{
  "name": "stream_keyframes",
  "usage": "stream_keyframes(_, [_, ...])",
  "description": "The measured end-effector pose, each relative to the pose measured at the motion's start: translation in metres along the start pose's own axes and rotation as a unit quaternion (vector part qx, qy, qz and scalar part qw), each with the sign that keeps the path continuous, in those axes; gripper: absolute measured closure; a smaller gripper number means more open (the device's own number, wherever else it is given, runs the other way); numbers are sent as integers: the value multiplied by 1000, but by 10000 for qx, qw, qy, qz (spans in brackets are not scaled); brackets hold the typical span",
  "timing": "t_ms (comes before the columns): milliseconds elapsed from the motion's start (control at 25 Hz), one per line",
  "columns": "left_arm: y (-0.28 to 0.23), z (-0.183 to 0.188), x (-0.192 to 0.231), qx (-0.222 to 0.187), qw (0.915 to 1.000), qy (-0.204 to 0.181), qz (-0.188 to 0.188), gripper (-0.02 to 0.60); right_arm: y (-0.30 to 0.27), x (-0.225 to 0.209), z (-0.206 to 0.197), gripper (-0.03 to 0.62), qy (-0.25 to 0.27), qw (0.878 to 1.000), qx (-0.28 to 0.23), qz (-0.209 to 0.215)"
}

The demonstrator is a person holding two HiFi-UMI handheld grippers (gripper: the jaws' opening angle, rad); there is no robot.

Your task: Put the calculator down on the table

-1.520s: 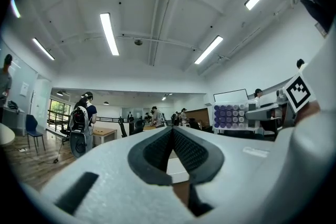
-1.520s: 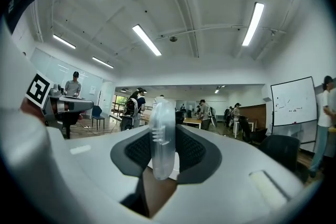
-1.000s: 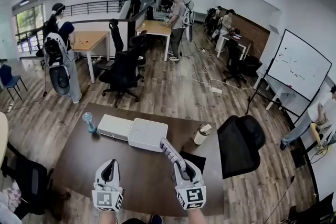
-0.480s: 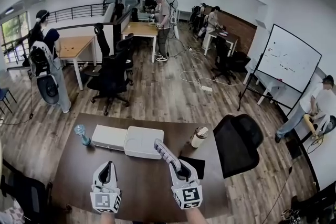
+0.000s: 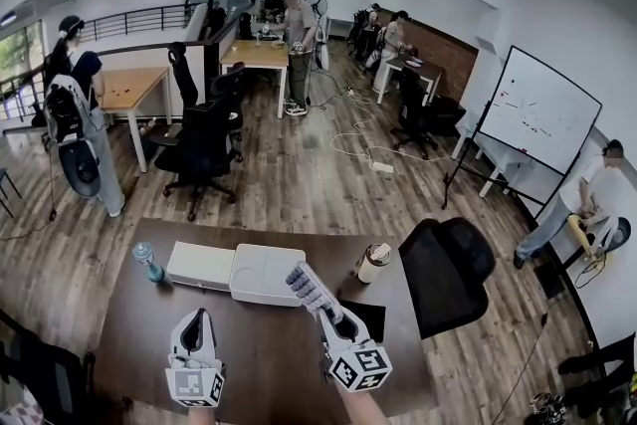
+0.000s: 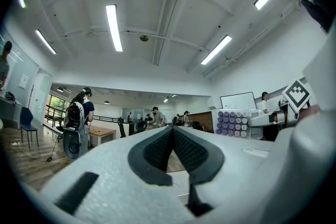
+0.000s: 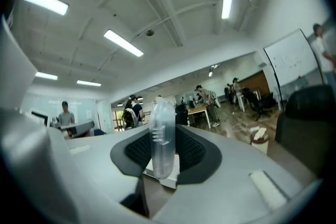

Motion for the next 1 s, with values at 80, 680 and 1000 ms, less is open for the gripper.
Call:
stream_keyframes(80, [0,-1,4,-9,10000,-14,9,584,-4,-6,-11,479,-769,9970,6,-69])
stream_keyframes(680, [-9,-9,13,60,9999,-126,-14,584,-6,-36,-78,479,-5362,8415,-545,-387])
stream_keyframes(1000, [-13,-15,15,-20,10000,23,27,584,-5,-50,-109,479,-5807,8107,-469,-583])
Point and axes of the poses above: the fingertips, and each gripper's own axes: y backward along the fingers, x to its left, z out of its top, the point moved 9 cm from there along y, backward along the fingers, and after that the axes turned 5 degrees about -x, right-handed, at the moved point
